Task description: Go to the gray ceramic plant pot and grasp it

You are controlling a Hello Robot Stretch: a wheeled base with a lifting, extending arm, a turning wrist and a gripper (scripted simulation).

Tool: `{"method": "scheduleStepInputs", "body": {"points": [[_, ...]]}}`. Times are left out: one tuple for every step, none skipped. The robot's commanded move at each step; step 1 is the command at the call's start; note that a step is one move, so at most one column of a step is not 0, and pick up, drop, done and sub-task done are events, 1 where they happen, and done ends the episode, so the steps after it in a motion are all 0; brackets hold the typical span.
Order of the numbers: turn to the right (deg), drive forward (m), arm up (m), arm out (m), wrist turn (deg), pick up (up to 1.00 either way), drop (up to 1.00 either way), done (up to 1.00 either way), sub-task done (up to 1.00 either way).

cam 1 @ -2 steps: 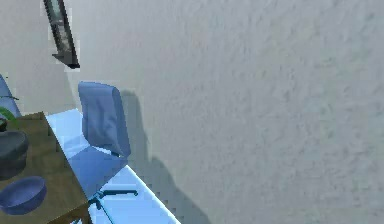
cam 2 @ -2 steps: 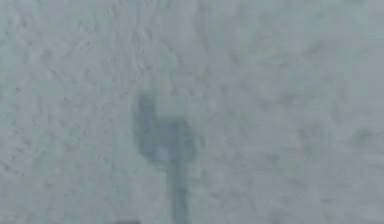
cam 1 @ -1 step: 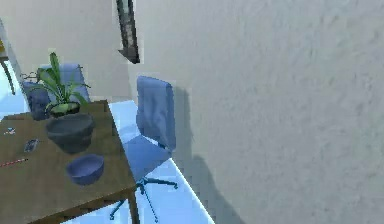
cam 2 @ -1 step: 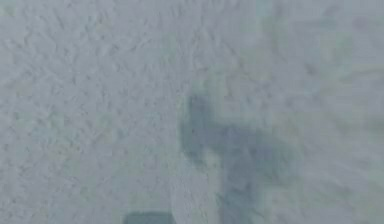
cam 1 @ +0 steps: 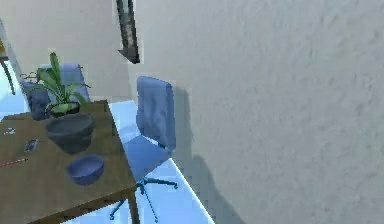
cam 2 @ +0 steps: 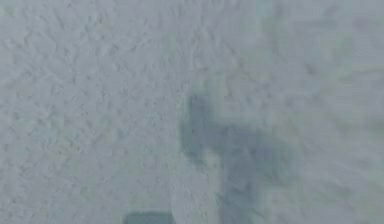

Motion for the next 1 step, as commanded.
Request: {"method": "scheduleStepInputs", "body": {"points": [[45.0,0.00,0.00,0.00,0.0,0.00,0.00,0.00,0.00]]}}
